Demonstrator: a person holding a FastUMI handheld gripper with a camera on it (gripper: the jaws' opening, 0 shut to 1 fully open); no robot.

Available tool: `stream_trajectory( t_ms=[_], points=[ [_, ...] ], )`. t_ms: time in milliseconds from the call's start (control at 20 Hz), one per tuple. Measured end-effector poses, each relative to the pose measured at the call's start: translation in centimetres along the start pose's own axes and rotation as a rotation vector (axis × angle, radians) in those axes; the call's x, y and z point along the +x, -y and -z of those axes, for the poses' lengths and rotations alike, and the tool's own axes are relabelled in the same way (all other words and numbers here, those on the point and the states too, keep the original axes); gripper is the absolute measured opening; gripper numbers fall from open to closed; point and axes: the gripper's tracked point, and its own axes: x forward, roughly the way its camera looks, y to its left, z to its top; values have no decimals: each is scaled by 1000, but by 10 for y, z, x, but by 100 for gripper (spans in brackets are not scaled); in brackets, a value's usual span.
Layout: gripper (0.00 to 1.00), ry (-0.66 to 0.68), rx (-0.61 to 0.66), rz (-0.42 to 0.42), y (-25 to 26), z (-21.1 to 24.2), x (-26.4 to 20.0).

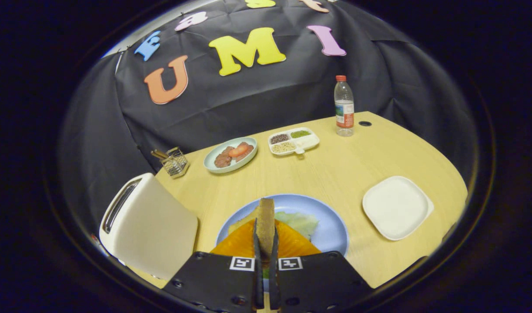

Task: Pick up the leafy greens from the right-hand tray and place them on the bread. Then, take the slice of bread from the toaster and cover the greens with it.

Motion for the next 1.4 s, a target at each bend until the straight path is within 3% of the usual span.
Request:
stream_trajectory(
  t_ms=[300, 350, 400, 600, 650, 750, 800, 1000, 1400],
  points=[
    [7, -15, 41, -25, 25, 12, 11],
    [7, -11, 34, -24, 29, 13, 14],
    [14, -15, 19, -19, 31, 17, 15],
    [14, -1, -82, -3, 39, 23, 19],
    [22, -1, -105, -1, 39, 24, 19],
    [24, 6, -140, 30, 43, 21, 18],
    [34, 5, -150, 45, 43, 21, 16],
    [50, 20, -187, 122, 48, 16, 10],
    [86, 191, -240, 98, 25, -21, -54]
  ],
)
